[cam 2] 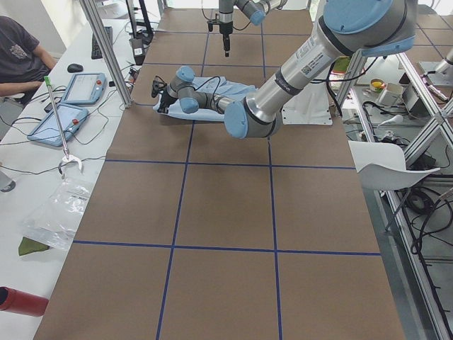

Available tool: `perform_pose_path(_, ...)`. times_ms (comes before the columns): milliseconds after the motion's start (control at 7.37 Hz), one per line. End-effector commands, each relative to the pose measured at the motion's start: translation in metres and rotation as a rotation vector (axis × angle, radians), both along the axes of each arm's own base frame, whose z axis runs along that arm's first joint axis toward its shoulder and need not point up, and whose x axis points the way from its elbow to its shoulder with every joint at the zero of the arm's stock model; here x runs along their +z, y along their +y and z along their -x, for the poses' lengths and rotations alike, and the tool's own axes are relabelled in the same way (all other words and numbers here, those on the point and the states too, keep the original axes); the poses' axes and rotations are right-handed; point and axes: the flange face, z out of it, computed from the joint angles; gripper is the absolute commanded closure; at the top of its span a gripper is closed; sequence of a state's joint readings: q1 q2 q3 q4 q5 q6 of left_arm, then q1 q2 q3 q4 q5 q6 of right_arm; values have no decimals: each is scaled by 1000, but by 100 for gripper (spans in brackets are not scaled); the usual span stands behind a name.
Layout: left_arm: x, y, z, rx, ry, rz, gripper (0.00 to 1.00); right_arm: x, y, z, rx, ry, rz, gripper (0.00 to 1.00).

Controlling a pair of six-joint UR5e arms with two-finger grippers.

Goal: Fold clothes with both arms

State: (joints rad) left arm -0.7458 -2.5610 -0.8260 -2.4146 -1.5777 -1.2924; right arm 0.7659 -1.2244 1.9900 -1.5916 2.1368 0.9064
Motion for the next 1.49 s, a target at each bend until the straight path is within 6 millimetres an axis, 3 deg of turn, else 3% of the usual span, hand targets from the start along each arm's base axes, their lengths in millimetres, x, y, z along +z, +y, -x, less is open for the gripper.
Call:
perform_pose_path(0,-7,-7,12,-2,5,-15,0,-4,1,13,-2,13,-20,0)
perform_pose_path(136,-19,-10,30,19,31,-14,0,-8,13,31,-16,27,-48,0)
perform_pose_path(271,7,4,43,85,32,28,0,-15,26,54,-19,55,-97,0)
perform_pose_path(407,26,31,66,118,35,39,0,-12,34,67,-24,75,-117,0)
perform_pose_path(542,31,60,92,139,22,73,0,-13,39,84,-30,91,-132,0)
perform_pose_path(814,6,110,139,148,6,94,0,-21,43,136,-31,139,-187,0)
perform_pose_path(949,-12,134,152,177,3,117,0,-17,53,166,-35,180,-221,0)
perform_pose_path(1085,-20,147,157,224,31,138,0,-13,61,189,-48,207,-232,0)
perform_pose_path(1356,-17,148,155,228,30,147,0,-3,79,220,-78,249,-267,0)
